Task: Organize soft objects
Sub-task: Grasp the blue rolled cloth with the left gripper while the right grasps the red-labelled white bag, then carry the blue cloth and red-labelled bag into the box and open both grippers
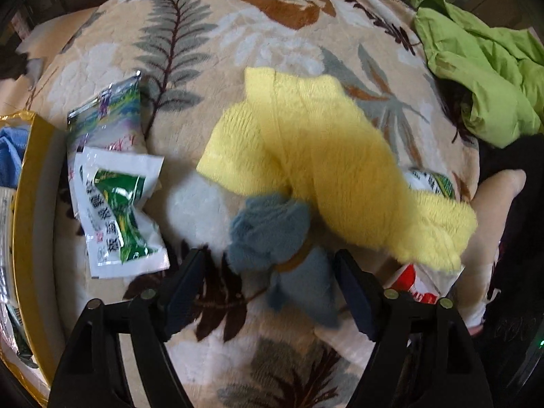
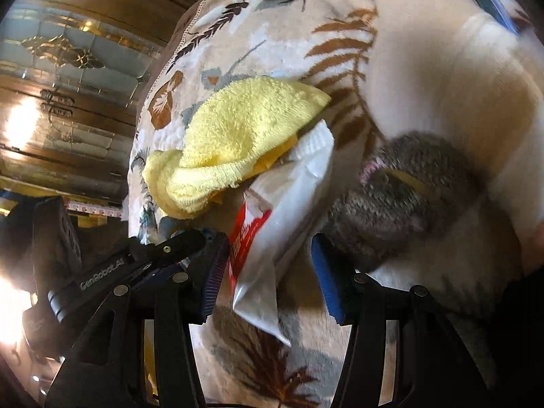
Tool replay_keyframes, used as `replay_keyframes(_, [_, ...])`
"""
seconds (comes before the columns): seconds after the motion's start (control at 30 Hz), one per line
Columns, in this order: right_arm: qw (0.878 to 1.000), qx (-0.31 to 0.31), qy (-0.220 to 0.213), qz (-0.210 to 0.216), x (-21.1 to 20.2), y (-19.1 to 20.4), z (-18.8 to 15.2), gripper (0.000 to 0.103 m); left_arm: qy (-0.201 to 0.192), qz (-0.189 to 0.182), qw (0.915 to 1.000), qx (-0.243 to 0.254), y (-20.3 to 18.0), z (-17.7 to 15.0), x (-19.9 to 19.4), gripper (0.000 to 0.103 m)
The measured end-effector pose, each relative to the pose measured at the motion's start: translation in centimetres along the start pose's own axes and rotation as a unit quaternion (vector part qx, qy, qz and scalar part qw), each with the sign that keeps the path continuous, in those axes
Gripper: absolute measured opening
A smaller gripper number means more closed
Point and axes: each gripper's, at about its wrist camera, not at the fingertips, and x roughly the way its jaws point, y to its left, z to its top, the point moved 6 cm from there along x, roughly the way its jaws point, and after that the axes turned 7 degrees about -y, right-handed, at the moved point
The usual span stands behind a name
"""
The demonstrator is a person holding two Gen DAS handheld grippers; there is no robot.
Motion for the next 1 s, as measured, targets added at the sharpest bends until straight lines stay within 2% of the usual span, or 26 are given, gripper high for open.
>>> replay_keyframes(0.07, [1.000, -0.006, -0.003, 0.000, 0.2, 0.0, -0.1, 0.037, -0.001, 0.003, 1.0000, 0.003, -0.1, 0.3, 0.3, 0.078])
replay_keyframes(0.1, [1.000, -0.006, -0.004, 0.005, 0.2, -0.1, -0.1, 0.030, -0.004, 0.005, 0.9999, 0.008, -0.2, 0.3, 0.5, 0.078])
replay_keyframes(0.17, [1.000, -0.008, -0.004, 0.014, -0.2, 0.0, -0.3, 0.024, -0.011, 0.007, 0.9996, 0.026, -0.5, 0.1, 0.5, 0.076])
replay_keyframes(0.27, [1.000, -0.026, -0.011, 0.015, -1.3, 0.3, -0.4, 0.019, -0.019, 0.019, 0.9987, 0.044, -0.7, 0.1, 0.4, 0.061])
replay_keyframes(0.33, [0.999, -0.029, -0.011, 0.019, -1.8, 0.3, -0.6, 0.019, -0.019, 0.016, 0.9988, 0.043, -0.2, 0.1, 0.1, 0.046])
replay_keyframes(0.43, [0.999, -0.029, -0.012, 0.021, -2.4, 0.1, -0.8, 0.019, -0.014, -0.001, 0.9990, 0.041, 0.2, -0.2, -0.7, 0.029])
replay_keyframes(0.63, [0.999, -0.036, -0.010, 0.037, -4.0, 0.5, -1.8, 0.019, -0.013, -0.017, 0.9979, 0.060, -0.2, -1.6, -2.2, 0.029])
replay_keyframes(1.0, [0.997, -0.037, 0.007, 0.072, -6.3, 1.1, -4.4, 0.019, -0.014, -0.049, 0.9957, 0.077, 1.8, -4.4, -5.9, 0.027])
